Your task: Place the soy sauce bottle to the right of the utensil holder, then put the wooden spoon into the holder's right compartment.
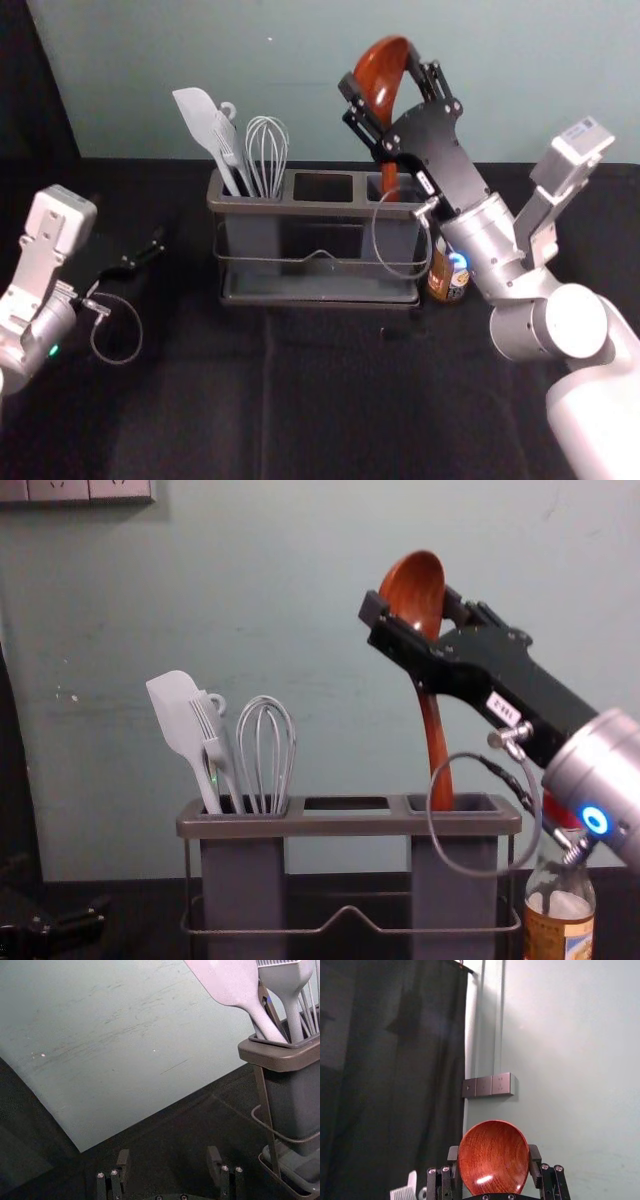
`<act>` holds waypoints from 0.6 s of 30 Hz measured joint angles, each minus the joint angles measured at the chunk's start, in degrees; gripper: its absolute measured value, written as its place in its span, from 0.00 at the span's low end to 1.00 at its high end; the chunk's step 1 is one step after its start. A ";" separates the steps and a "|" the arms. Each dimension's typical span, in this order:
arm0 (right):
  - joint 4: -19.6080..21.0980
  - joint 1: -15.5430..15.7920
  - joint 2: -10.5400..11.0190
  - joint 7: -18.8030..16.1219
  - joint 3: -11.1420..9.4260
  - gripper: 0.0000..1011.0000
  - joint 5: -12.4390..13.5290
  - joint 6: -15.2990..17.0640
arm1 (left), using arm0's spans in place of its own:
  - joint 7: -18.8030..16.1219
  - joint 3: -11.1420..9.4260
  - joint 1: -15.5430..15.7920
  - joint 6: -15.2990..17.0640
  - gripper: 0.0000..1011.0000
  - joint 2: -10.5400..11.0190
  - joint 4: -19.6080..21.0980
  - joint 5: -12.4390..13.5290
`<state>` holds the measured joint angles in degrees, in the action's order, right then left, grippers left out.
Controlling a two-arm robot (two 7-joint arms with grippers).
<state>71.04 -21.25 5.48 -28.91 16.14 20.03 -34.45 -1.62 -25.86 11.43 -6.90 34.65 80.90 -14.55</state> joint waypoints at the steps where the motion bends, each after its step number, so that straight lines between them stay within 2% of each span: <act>1: -0.21 0.12 -0.04 -0.05 -0.06 0.83 0.06 -0.11 | 0.00 0.00 0.00 0.00 0.99 0.00 0.00 0.00; 18: -3.21 1.74 -0.64 -1.27 -1.71 0.83 1.96 -0.95 | 0.00 0.00 0.00 0.00 0.99 0.00 0.00 0.00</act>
<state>67.83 -19.51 4.84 -30.19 14.43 21.99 -35.40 -1.62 -25.86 11.43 -6.91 34.64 80.90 -14.55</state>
